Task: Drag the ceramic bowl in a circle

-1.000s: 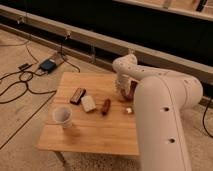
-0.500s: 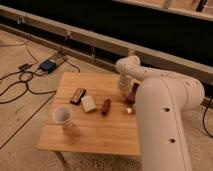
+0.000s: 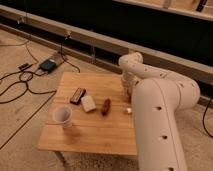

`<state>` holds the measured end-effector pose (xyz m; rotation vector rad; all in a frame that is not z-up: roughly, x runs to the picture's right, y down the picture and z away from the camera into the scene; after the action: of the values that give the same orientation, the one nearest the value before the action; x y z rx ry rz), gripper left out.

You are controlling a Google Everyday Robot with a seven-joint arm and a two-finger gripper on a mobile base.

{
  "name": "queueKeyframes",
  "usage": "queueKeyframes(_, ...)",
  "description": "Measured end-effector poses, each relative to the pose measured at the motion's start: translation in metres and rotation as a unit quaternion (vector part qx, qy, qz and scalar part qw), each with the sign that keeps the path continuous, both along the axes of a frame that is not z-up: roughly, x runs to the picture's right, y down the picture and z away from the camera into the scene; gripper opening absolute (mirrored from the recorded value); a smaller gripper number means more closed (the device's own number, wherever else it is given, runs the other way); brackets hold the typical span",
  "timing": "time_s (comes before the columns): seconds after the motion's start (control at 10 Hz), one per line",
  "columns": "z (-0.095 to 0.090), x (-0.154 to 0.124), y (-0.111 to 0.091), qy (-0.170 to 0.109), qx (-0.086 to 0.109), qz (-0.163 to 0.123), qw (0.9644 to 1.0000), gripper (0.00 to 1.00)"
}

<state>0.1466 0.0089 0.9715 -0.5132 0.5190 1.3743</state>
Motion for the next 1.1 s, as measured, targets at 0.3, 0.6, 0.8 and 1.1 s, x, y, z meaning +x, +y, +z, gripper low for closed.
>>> queueKeyframes(0.3, 0.021, -0.031, -0.024, -0.028, 0.010, -0.031, 0.9991, 0.00)
queueKeyframes(0.6, 0.030, -0.080, -0.037, -0.072, 0.017, -0.064, 0.9952, 0.00)
queueKeyframes(0.8, 0.023, -0.117, -0.036, -0.105, 0.015, -0.090, 0.9902, 0.00)
queueKeyframes(1.1, -0.006, -0.169, -0.020, -0.153, 0.008, -0.105, 0.9825, 0.00)
